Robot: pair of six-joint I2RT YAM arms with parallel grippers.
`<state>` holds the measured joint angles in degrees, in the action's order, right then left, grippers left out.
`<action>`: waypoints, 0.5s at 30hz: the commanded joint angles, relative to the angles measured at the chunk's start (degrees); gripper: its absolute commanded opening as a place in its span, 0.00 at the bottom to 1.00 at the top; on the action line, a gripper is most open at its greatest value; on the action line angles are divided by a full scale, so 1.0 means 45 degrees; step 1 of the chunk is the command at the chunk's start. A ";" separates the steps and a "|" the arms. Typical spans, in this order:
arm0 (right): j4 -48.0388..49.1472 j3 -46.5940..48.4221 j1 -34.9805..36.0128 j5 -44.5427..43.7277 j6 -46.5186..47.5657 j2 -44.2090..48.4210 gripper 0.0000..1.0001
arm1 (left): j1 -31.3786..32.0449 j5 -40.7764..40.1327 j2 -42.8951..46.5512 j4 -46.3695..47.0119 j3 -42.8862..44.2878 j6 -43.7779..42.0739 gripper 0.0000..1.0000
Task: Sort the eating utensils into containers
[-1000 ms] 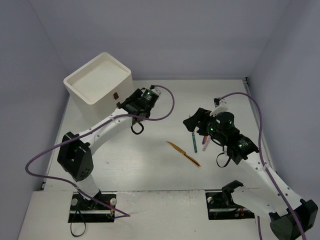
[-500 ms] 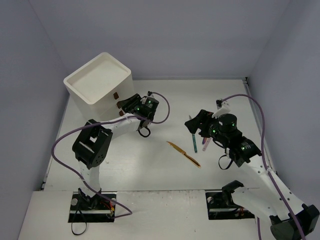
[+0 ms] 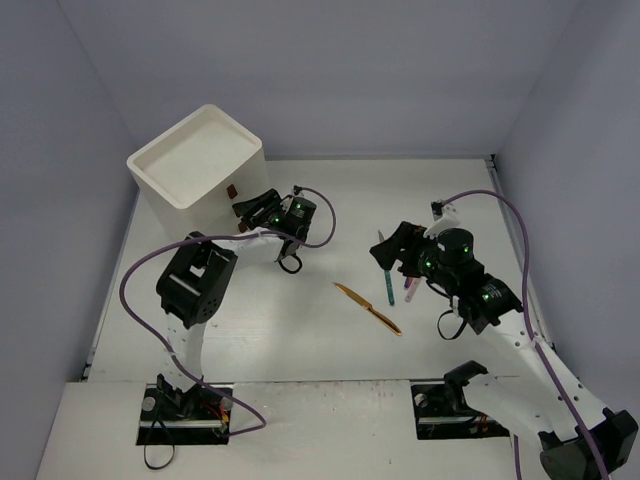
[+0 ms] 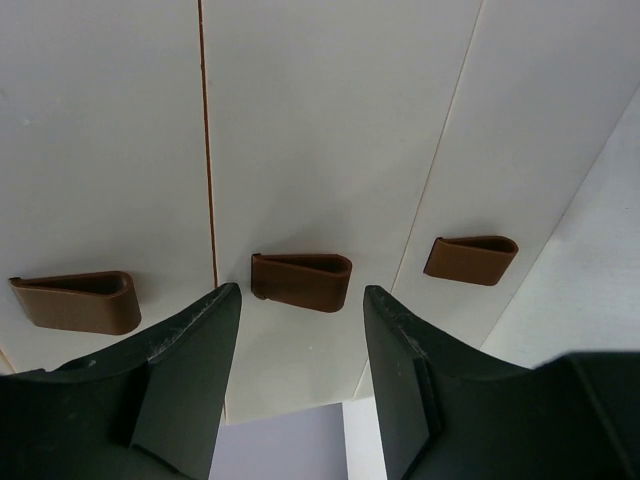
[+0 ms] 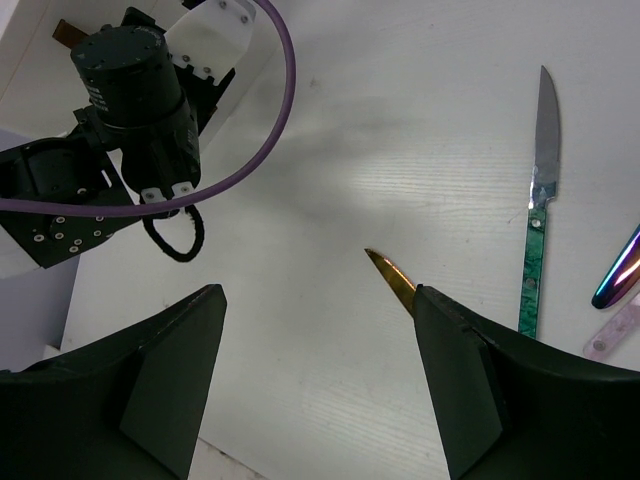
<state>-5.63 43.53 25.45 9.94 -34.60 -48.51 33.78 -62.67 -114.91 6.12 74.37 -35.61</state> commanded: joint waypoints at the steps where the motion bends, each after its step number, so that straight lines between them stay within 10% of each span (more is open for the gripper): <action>1: 0.0527 0.0054 -0.0109 0.0270 0.0111 0.0039 0.73 | -0.0027 -0.0581 0.0420 0.1168 0.0448 -0.0575 0.50; 15: 0.0489 -0.0098 -0.0242 0.0310 0.0091 0.0140 0.73 | -0.0100 -0.1151 -0.0246 0.1979 0.0490 -0.1477 0.43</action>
<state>-5.65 43.48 24.95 10.53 -34.46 -48.51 33.85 -65.17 -117.67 11.45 74.39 -40.74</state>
